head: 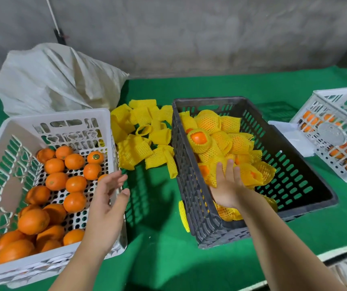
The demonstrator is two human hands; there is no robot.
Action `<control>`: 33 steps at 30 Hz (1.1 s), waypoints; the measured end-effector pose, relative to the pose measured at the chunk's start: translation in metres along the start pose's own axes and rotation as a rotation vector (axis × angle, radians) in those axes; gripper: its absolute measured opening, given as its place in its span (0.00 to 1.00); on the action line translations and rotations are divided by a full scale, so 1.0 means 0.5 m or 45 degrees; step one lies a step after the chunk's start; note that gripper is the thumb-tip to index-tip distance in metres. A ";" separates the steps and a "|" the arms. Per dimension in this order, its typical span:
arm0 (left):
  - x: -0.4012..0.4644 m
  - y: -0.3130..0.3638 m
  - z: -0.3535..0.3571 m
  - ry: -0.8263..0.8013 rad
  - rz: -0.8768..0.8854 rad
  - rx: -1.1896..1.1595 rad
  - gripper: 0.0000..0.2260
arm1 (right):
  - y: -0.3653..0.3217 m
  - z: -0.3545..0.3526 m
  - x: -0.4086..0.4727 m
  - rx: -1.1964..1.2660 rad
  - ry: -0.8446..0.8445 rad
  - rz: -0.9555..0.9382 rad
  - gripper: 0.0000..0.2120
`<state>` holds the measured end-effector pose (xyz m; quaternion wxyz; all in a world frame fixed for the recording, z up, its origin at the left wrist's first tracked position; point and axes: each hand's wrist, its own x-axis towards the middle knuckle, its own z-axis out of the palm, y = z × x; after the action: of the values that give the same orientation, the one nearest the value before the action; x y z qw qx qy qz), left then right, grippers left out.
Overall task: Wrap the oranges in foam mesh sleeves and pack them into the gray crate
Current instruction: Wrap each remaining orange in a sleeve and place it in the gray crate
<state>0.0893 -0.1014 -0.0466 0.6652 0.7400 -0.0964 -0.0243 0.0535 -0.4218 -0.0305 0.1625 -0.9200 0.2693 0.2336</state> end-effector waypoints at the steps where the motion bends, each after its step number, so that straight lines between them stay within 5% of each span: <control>1: 0.001 -0.001 -0.001 0.000 0.000 0.015 0.16 | -0.001 -0.007 -0.004 -0.030 0.001 0.007 0.43; 4: 0.004 0.000 -0.014 -0.025 -0.011 0.075 0.14 | -0.010 -0.030 -0.022 -0.009 0.187 -0.044 0.37; 8: 0.053 -0.001 -0.070 0.005 0.178 0.497 0.15 | -0.091 -0.050 -0.054 0.406 0.579 -0.379 0.29; 11: 0.116 -0.019 -0.114 0.009 0.112 0.707 0.15 | -0.179 -0.040 -0.062 0.212 0.673 -0.712 0.28; 16: 0.212 -0.087 -0.129 -0.283 -0.122 1.293 0.25 | -0.319 0.010 0.016 -0.622 0.172 -0.823 0.34; 21: 0.249 -0.164 -0.122 -0.472 -0.226 1.677 0.36 | -0.372 0.056 0.138 -0.916 -0.179 -0.550 0.34; 27: 0.278 -0.227 -0.092 -0.640 -0.522 1.662 0.40 | -0.411 0.063 0.278 -0.442 -0.195 -0.472 0.29; 33: 0.276 -0.253 -0.080 -0.549 -0.494 1.685 0.40 | -0.457 0.099 0.362 0.262 -0.258 -0.436 0.28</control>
<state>0.2452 -0.0741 -0.1547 0.0274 0.9703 -0.0871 -0.2240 0.3021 -0.2936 -0.1260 0.3189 -0.9028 0.1138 0.2650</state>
